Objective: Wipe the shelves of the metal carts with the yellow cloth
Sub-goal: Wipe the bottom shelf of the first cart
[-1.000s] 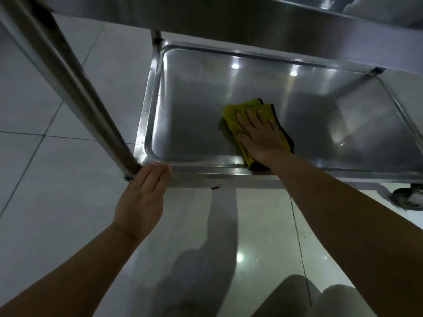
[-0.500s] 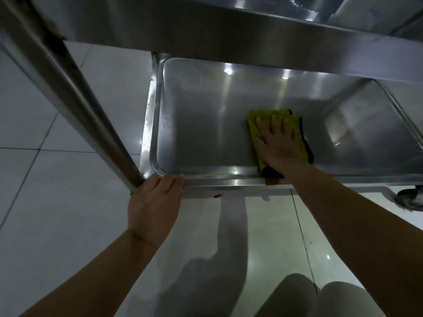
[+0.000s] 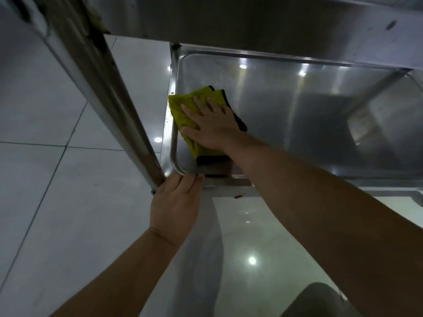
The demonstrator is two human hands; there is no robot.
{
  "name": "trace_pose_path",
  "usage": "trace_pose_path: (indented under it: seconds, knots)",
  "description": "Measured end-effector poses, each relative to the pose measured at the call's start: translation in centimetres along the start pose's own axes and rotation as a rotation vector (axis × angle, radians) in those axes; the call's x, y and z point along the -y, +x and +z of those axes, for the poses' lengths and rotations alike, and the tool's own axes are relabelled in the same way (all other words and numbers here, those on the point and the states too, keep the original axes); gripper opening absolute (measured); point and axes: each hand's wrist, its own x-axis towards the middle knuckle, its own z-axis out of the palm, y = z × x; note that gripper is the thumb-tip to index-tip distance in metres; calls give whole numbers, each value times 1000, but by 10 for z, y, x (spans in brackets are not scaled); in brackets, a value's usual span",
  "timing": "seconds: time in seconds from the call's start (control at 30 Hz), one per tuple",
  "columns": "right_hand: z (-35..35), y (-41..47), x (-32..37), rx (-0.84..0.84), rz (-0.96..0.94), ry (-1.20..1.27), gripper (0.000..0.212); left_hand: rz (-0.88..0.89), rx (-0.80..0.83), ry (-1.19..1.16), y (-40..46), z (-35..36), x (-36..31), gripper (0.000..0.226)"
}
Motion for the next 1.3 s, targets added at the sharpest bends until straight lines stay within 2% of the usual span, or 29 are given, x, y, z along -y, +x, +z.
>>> trace_pose_path:
  seconds: [0.23,0.37,0.47,0.5,0.57,0.6,0.67,0.7,0.77,0.9,0.97,1.1,1.2,1.3]
  knots:
    - [-4,-31,-109,-34,307,23,68,-49,66,-87,3,-3,-6,18]
    - [-4,-73,-176,-26,496,71,66,113,72,-12,14,-6,-7,19]
    - [-4,-106,-209,-45,646,79,65,267,253,101,17,-2,-5,31]
    - [-6,-113,-212,-42,681,77,65,266,316,106,16,0,-5,37]
    - [-2,-116,-213,-36,706,59,64,214,344,89,13,2,-4,32]
    - [0,-113,-214,-14,702,63,65,192,329,71,11,3,-4,27]
    - [6,-105,-210,2,691,69,87,186,305,58,8,3,-2,20]
    - [6,-99,-201,1,698,72,87,185,305,59,7,4,-1,18]
    - [7,-88,-173,-27,715,89,65,175,308,52,8,5,1,14]
    - [1,-53,-96,-58,503,73,62,167,261,21,12,3,3,7]
    - [4,-31,-60,-21,393,80,61,143,231,0,11,2,5,5]
    - [5,4,14,-13,169,74,60,84,189,-32,12,-2,6,11]
    - [-2,23,24,33,108,94,59,106,157,-23,9,1,13,16]
    - [-11,34,-1,36,131,94,59,141,179,20,9,2,17,24]
